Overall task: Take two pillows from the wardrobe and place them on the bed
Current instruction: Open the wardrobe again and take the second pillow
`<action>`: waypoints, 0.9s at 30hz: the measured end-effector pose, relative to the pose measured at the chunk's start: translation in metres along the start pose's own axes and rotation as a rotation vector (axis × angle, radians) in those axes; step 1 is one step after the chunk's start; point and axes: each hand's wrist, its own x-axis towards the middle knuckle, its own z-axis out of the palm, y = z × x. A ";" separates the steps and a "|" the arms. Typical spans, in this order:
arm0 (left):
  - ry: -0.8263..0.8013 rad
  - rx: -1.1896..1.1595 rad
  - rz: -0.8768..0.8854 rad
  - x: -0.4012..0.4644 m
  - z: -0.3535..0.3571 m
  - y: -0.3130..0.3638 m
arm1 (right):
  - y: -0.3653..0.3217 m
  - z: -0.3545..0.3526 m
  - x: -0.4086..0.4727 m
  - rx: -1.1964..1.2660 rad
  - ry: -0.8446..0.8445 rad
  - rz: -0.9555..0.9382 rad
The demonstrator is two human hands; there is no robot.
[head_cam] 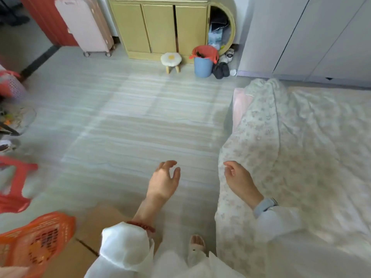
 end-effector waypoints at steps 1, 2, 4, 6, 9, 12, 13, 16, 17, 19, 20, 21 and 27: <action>-0.009 0.005 0.021 0.024 0.001 0.009 | -0.006 -0.007 0.021 0.007 0.015 0.004; -0.018 0.008 0.039 0.048 0.002 0.017 | -0.012 -0.012 0.042 0.009 0.033 0.002; -0.030 0.010 0.059 0.097 0.007 0.029 | -0.021 -0.021 0.085 0.011 0.062 0.008; -0.058 0.022 0.081 0.150 0.012 0.039 | -0.030 -0.028 0.130 0.024 0.089 0.038; -0.098 0.008 0.139 0.242 0.024 0.056 | -0.041 -0.039 0.205 0.037 0.133 0.074; -0.134 -0.002 0.188 0.342 0.033 0.084 | -0.054 -0.057 0.289 0.039 0.191 0.135; -0.157 -0.001 0.205 0.374 0.034 0.095 | -0.061 -0.064 0.317 0.045 0.216 0.169; -0.193 0.010 0.271 0.473 0.032 0.133 | -0.089 -0.093 0.397 0.074 0.270 0.236; -0.191 0.010 0.286 0.504 0.032 0.148 | -0.097 -0.105 0.422 0.080 0.283 0.243; -0.201 0.013 0.329 0.564 0.037 0.183 | -0.111 -0.131 0.470 0.091 0.324 0.246; -0.213 0.015 0.354 0.590 0.041 0.200 | -0.116 -0.144 0.492 0.093 0.345 0.241; -0.228 0.015 0.380 0.616 0.047 0.218 | -0.120 -0.157 0.514 0.097 0.370 0.240; -0.356 0.029 0.525 0.753 0.109 0.317 | -0.107 -0.224 0.651 0.148 0.519 0.326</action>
